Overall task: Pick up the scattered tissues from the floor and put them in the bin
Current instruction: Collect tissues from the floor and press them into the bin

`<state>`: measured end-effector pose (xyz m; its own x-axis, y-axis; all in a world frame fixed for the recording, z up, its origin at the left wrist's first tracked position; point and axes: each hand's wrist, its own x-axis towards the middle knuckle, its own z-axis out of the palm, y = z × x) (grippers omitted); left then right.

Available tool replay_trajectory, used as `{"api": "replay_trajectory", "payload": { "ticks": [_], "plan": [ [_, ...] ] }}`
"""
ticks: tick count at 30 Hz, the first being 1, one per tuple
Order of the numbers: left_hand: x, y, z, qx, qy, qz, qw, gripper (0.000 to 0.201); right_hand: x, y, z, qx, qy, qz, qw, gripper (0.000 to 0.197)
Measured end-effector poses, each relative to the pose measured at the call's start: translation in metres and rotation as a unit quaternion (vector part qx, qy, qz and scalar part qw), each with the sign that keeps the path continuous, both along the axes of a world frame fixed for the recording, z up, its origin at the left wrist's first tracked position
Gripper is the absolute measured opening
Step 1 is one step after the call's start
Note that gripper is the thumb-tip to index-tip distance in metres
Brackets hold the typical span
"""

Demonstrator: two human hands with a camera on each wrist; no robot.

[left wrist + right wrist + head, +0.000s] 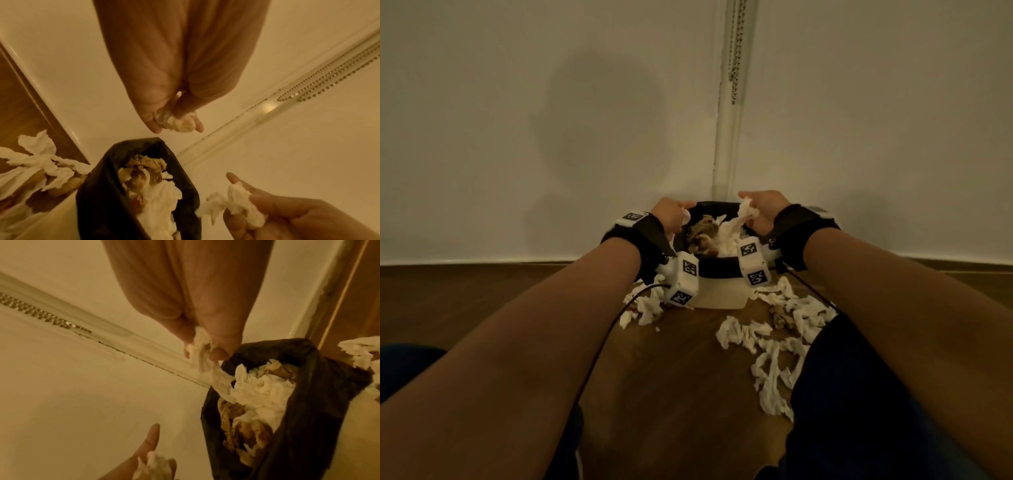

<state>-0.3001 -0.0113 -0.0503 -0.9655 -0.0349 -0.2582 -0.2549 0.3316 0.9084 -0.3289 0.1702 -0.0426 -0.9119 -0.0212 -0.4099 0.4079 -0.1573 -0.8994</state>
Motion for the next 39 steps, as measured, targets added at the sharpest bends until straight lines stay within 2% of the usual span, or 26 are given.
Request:
{"api": "replay_trajectory", "payload": {
  "ticks": [3, 6, 8, 11, 14, 15, 17, 21, 23, 24, 26, 28, 29, 31, 32, 33, 34, 35, 36, 39],
  "plan": [
    [-0.011, 0.009, -0.018, -0.092, -0.002, -0.012, 0.996, 0.042, -0.005, 0.009, -0.024, 0.113, 0.032, 0.052, 0.992, 0.043],
    [-0.015, 0.014, -0.041, -0.109, 0.011, 0.03, 0.994, 0.038, -0.011, 0.008, -0.046, 0.145, 0.056, 0.064, 0.986, 0.045],
    [-0.016, 0.017, -0.053, -0.109, 0.048, 0.037, 0.992, 0.032, -0.012, 0.006, -0.052, 0.154, 0.06, 0.059, 0.985, 0.039],
    [-0.018, 0.018, -0.063, -0.157, 0.104, 0.015, 0.982, 0.029, -0.018, 0.004, -0.058, 0.151, 0.064, 0.031, 0.986, 0.024],
    [-0.023, 0.017, -0.07, -0.208, 0.112, -0.015, 0.972, 0.027, -0.025, 0.005, -0.065, 0.21, 0.051, 0.057, 0.975, 0.017],
    [-0.023, 0.017, -0.071, -0.236, 0.11, -0.037, 0.965, 0.025, -0.025, 0.005, -0.068, 0.263, 0.053, 0.085, 0.96, 0.014],
    [-0.025, 0.017, -0.073, -0.291, 0.113, -0.088, 0.946, 0.02, -0.025, 0.006, -0.073, 0.369, 0.048, 0.138, 0.918, 0.032],
    [-0.026, 0.023, -0.071, -0.412, 0.125, -0.18, 0.885, 0.022, -0.024, -0.001, -0.072, 0.461, 0.056, 0.191, 0.864, 0.033],
    [-0.026, 0.029, -0.068, -0.443, 0.098, -0.215, 0.865, 0.028, -0.022, -0.012, -0.07, 0.483, 0.054, 0.198, 0.851, 0.035],
    [-0.026, 0.032, -0.068, -0.451, 0.086, -0.219, 0.861, 0.031, -0.019, -0.018, -0.067, 0.488, 0.043, 0.202, 0.848, 0.039],
    [-0.026, 0.037, -0.071, -0.464, 0.068, -0.218, 0.856, 0.034, -0.015, -0.028, -0.064, 0.529, 0.06, 0.245, 0.811, 0.044],
    [-0.022, 0.038, -0.079, -0.467, 0.072, -0.236, 0.849, 0.036, -0.015, -0.031, -0.063, 0.571, 0.041, 0.288, 0.768, 0.042],
    [-0.02, 0.038, -0.082, -0.469, 0.078, -0.248, 0.844, 0.04, -0.016, -0.033, -0.065, 0.588, 0.057, 0.307, 0.746, 0.04],
    [-0.017, 0.038, -0.089, -0.486, 0.084, -0.273, 0.826, 0.045, -0.016, -0.035, -0.07, 0.6, 0.06, 0.326, 0.728, 0.043],
    [-0.018, 0.037, -0.092, -0.489, 0.082, -0.279, 0.822, 0.046, -0.014, -0.034, -0.071, 0.616, 0.052, 0.344, 0.707, 0.048],
    [-0.018, 0.036, -0.092, -0.479, 0.075, -0.279, 0.829, 0.044, -0.013, -0.036, -0.071, 0.629, 0.044, 0.359, 0.688, 0.052],
    [-0.017, 0.035, -0.093, -0.476, 0.08, -0.28, 0.83, 0.039, -0.01, -0.037, -0.07, 0.635, 0.042, 0.359, 0.683, 0.052],
    [-0.018, 0.034, -0.095, -0.473, 0.087, -0.276, 0.832, 0.032, -0.011, -0.037, -0.072, 0.634, 0.025, 0.353, 0.687, 0.048],
    [-0.019, 0.033, -0.096, -0.483, 0.096, -0.279, 0.825, 0.027, -0.01, -0.038, -0.071, 0.632, 0.014, 0.379, 0.676, 0.04],
    [-0.019, 0.03, -0.096, -0.536, 0.08, -0.293, 0.787, 0.04, -0.014, -0.045, -0.072, 0.598, 0.002, 0.478, 0.643, 0.015]
  ]
}}
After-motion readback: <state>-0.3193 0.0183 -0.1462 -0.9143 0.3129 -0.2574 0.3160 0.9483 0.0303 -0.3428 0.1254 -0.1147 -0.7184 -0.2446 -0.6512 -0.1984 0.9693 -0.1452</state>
